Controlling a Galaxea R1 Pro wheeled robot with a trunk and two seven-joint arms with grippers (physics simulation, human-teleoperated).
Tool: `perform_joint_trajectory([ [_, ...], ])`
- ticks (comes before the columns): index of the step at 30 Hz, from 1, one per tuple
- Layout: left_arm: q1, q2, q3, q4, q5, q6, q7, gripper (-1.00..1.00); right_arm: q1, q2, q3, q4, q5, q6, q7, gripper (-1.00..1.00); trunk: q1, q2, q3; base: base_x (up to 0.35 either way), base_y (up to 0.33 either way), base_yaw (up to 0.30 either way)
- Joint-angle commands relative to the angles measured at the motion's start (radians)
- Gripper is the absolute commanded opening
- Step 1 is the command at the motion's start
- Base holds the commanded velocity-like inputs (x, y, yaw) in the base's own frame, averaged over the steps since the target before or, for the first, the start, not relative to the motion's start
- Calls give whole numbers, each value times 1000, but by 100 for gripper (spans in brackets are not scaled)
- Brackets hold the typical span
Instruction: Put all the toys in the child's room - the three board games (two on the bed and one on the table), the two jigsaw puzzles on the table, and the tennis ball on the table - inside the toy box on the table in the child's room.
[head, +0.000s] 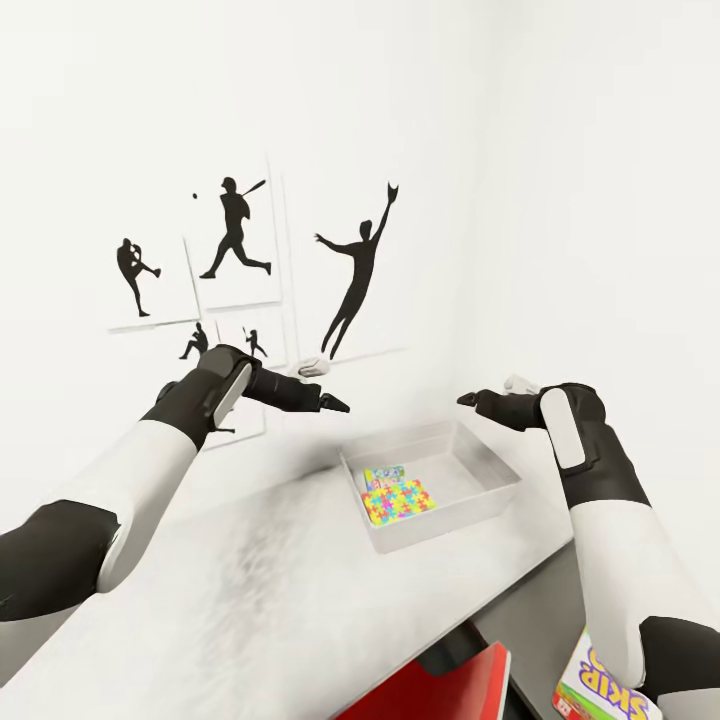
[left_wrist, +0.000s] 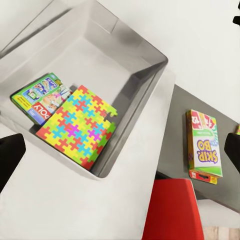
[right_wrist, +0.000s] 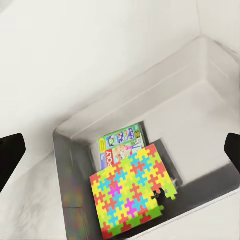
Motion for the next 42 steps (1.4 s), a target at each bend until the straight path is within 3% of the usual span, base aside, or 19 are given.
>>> perform_joint_trajectory([
  [1,-1,1,-5,-1,10,7,4,100,-1,0,0,-1,-10,4,-8,100,1,-2,-2,25,4,0],
  [18,-1,1,-4,-1,10,6,5,100,-1,-1,0,11,-9,4,-9,100,1,-2,-2,4,1,0],
  [29,-1,1,-4,-1,9,6,9,100,-2,5,6,161,-6,0,-22,100,1,-2,-2,0,0,0],
  [33,-1,-1,-5,0,9,8,13,100,-2,13,7,202,-6,0,-89,100,1,-2,-2,0,0,0],
  [37,-1,-7,-5,2,8,6,35,100,-3,20,6,219,-11,1,-203,100,1,-2,-2,0,0,0],
  [42,-1,-11,-1,11,12,5,158,100,-4,60,5,242,-10,0,-262,100,1,-2,-2,0,0,0],
])
